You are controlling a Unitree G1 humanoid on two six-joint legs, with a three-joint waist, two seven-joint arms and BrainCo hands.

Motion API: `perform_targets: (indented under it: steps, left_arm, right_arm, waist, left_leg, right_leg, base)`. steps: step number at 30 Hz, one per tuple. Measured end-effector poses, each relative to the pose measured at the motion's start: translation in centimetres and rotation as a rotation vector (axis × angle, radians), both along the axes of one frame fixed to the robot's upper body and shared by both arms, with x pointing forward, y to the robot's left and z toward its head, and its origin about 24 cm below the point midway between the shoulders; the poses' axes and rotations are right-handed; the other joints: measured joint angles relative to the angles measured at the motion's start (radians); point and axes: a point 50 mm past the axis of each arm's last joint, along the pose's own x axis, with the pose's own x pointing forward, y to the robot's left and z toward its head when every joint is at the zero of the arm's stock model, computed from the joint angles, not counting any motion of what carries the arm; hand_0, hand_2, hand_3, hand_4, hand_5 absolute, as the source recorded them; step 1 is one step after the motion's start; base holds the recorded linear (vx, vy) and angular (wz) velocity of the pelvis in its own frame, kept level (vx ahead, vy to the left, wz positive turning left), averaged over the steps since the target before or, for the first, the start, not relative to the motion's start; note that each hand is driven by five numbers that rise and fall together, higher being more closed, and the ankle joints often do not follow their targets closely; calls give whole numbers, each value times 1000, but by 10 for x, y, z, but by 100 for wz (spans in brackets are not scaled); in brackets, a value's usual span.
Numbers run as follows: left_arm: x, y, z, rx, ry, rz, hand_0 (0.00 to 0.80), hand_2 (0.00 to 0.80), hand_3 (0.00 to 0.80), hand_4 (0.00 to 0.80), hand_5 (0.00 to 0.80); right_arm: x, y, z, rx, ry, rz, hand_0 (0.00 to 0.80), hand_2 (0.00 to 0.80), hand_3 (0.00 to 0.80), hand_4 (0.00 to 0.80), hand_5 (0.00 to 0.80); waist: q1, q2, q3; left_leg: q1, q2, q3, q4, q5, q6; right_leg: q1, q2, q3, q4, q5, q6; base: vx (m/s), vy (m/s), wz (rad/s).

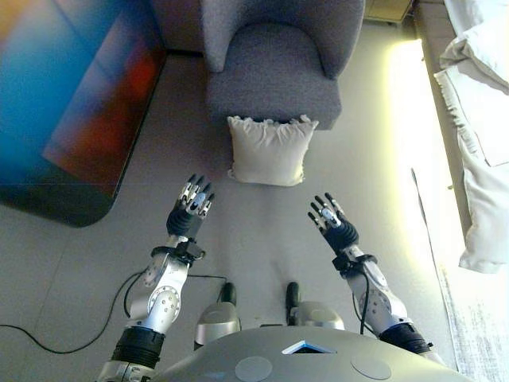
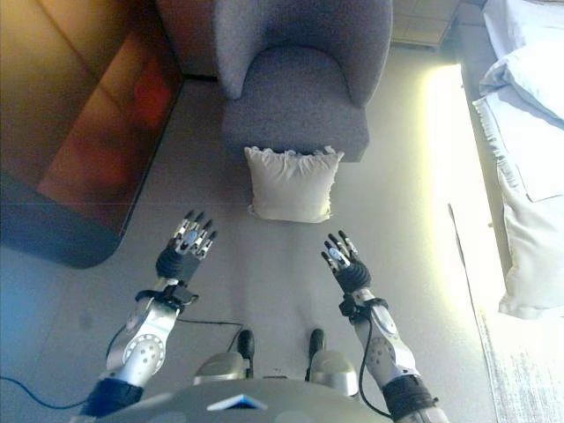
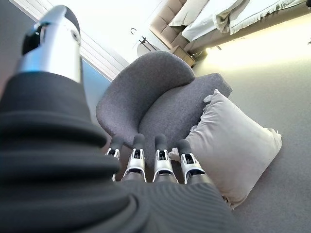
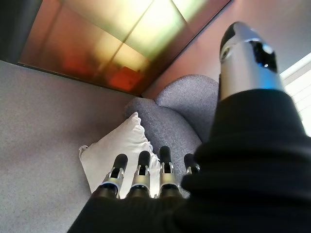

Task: Pick up the cushion and take it to the sofa

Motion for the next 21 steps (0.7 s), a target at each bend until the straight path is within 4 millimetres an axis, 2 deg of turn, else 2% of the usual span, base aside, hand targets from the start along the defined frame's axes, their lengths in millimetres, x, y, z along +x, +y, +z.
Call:
perform_targets:
  steps: [21]
  left_arm:
    - [-2, 0, -1, 6, -1, -13, 0, 0, 0, 0, 0]
  right_arm:
    - [-1, 1, -1, 1, 3, 2, 0, 0, 0, 0, 0]
  waist:
    - [0, -11, 21]
  left_leg:
    - [20, 1, 3, 0, 1, -1]
  right_leg:
    - [19, 0, 1, 0, 0, 0]
  base:
    - [5, 1, 0]
